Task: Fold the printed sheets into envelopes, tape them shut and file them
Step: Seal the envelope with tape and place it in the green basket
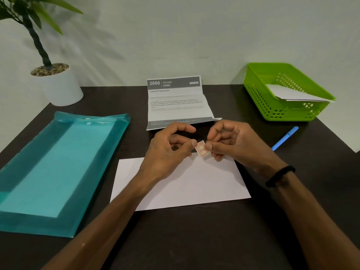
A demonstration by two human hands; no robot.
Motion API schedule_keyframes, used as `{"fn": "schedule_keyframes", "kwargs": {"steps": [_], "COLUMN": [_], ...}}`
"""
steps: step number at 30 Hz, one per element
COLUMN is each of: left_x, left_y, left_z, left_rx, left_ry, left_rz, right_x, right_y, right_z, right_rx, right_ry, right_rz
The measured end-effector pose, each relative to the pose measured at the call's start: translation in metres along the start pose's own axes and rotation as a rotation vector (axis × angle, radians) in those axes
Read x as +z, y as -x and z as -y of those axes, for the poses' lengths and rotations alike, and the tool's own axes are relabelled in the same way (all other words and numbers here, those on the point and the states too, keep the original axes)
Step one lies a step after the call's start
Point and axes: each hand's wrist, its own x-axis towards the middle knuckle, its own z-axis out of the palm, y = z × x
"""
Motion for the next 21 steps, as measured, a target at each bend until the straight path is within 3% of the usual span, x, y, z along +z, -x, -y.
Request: {"fn": "schedule_keyframes", "kwargs": {"steps": [3, 6, 10, 21], "left_x": [0.004, 0.009, 0.014, 0.016], "left_y": [0.004, 0.010, 0.013, 0.014], "left_z": [0.001, 0.001, 0.009, 0.012], "left_rx": [0.065, 0.242, 0.431, 0.423], "left_ry": [-0.088, -0.269, -0.624, -0.734], "left_rz": [-0.018, -0.033, 0.119, 0.220], "right_x": [-0.008, -0.023, -0.045, -0.041], "right_y": [0.003, 0.009, 0.016, 0.015], "right_z": [0.003, 0.003, 0.002, 0.000], "right_rx": [0.004, 0.043, 0.087, 0.272], "right_ry": [0.062, 0.100, 0.128, 0.242], "right_rz": [0.058, 0.043, -0.040, 0.002]}}
